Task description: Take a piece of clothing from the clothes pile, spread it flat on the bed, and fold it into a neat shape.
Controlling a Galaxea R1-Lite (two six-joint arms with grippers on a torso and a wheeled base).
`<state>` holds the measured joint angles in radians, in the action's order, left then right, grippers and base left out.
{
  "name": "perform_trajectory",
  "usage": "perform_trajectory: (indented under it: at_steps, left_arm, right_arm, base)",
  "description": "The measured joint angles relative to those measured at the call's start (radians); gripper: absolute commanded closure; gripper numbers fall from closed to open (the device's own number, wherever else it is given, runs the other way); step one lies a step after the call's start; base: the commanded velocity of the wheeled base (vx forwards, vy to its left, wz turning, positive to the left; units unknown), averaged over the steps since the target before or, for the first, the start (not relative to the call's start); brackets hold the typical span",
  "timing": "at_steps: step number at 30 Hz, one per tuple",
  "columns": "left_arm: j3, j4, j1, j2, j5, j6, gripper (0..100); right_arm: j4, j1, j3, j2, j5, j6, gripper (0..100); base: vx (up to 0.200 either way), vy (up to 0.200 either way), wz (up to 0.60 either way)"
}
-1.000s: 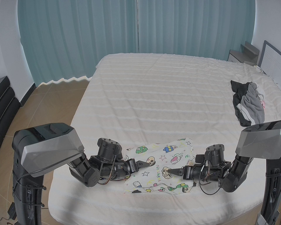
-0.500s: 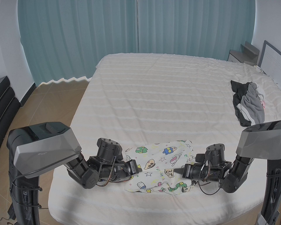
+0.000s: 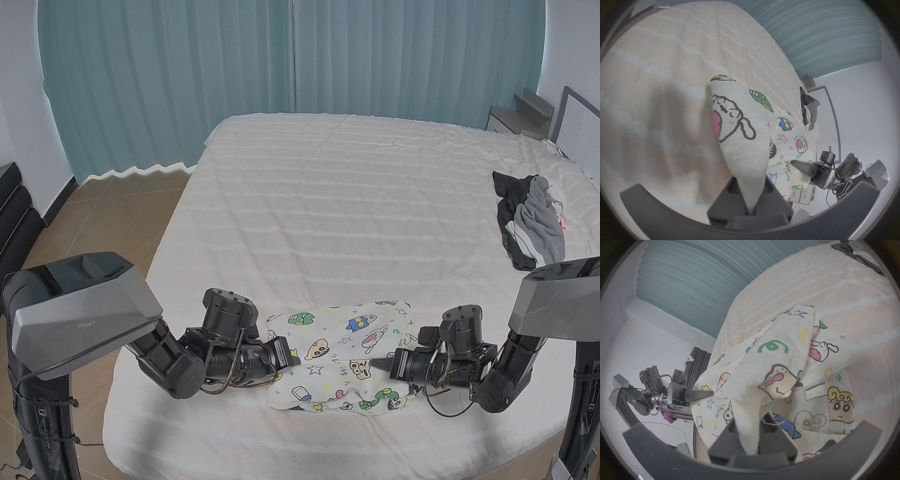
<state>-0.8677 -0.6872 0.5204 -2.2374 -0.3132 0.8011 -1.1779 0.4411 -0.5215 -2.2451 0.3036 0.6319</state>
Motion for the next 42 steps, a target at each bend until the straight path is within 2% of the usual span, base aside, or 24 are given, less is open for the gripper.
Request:
perform_trajectory:
  at_steps: [18,42]
  left_arm:
    - [0.014,0.002,0.042,0.015,0.025,0.007,100]
    - [0.033,0.004,0.076,0.060,0.046,0.017,100]
  right_arm:
    - [-0.002,-0.001,0.016,0.024,-0.001,0.000,100]
    - [-0.003,-0.002,0.037,0.059,-0.001,0.000,100]
  base:
    - [0.000,0.000,0.00]
    - [0.000,-0.200,0.00]
